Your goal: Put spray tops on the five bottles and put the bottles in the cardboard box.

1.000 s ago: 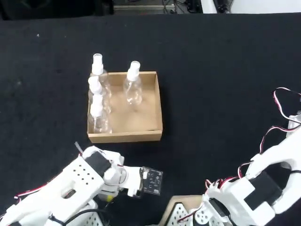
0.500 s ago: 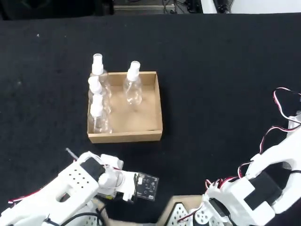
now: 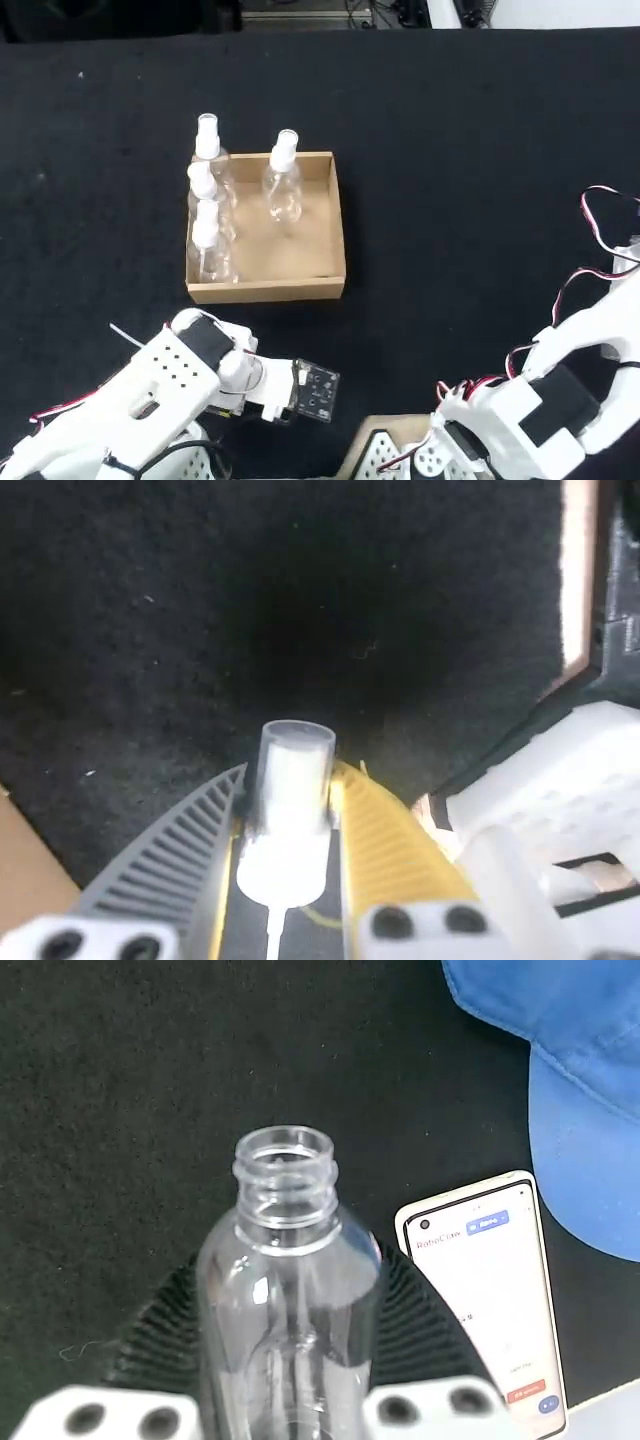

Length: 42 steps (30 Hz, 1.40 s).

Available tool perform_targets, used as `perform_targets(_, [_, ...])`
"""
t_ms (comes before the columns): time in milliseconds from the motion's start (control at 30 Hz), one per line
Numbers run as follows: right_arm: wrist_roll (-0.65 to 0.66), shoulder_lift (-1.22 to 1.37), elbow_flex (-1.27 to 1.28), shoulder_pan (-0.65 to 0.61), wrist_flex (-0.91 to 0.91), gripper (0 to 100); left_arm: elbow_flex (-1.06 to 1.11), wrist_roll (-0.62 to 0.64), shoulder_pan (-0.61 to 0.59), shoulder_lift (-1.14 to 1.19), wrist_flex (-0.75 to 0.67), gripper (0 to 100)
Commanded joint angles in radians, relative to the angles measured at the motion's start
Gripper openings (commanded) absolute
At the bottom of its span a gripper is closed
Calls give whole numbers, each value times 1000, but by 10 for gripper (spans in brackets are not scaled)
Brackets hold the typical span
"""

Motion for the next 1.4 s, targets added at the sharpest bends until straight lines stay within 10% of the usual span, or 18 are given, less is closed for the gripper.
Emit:
perform_targets(0, [0, -12, -62, 12, -18, 11, -53, 8, -31, -11, -23, 52])
perform_targets(200, [0, -13, -70, 11, 21, 11, -81, 316, -31, -11, -176, 47])
perform_targets(333, [0, -33, -68, -12, 35, 11, -243, 436, -33, -11, -35, 46])
perform_targets(933, [-169, -390, -41, -296, 236, 11, -817, 473, -54, -278, 241, 30])
perform_targets(1367, [-532, -777, 142, -910, 31, 11, -941, 964, -433, -494, -301, 30])
